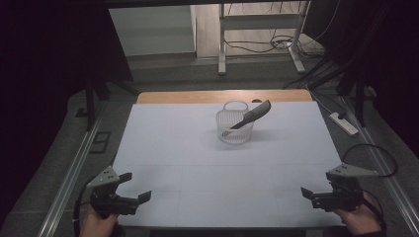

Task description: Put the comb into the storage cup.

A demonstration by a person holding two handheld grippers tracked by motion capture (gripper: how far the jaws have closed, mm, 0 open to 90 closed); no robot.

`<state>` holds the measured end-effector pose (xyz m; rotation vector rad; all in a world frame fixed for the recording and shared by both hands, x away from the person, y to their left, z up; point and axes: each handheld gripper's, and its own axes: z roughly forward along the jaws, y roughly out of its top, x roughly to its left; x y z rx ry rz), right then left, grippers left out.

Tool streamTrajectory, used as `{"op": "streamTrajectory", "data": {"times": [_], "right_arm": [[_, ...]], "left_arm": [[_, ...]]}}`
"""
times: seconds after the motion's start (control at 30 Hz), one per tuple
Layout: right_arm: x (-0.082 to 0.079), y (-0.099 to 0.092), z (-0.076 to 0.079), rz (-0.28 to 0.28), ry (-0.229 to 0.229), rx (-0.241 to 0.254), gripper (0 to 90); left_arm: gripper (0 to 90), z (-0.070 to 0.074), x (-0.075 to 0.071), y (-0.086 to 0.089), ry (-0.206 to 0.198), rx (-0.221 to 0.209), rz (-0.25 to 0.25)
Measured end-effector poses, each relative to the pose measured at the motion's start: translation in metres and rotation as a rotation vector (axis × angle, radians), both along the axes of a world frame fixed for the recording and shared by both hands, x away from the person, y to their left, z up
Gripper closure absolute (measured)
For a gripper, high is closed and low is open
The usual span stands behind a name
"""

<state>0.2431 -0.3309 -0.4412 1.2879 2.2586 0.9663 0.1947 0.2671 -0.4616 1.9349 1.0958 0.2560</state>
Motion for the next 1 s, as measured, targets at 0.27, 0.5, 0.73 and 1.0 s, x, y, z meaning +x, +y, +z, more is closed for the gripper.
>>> {"op": "streamTrajectory", "data": {"times": [0.27, 0.5, 0.73, 1.0], "right_arm": [[-0.006, -0.007, -0.001, -0.032, 0.007, -0.015, 0.0], [-0.009, -0.009, -0.001, -0.048, 0.017, -0.046, 0.0], [-0.013, -0.009, -0.001, -0.057, 0.027, -0.082, 0.0], [-0.014, -0.009, -0.003, -0.069, 0.055, -0.117, 0.0]], "left_arm": [[0.0, 0.0, 0.0, 0.001, 0.0, 0.003, 0.007], [0.0, 0.0, -0.001, 0.001, 0.0, 0.007, 0.011], [0.0, 0.0, -0.001, 0.001, 0.001, 0.009, 0.014], [0.0, 0.0, 0.0, 0.0, 0.002, 0.008, 0.013]]}}
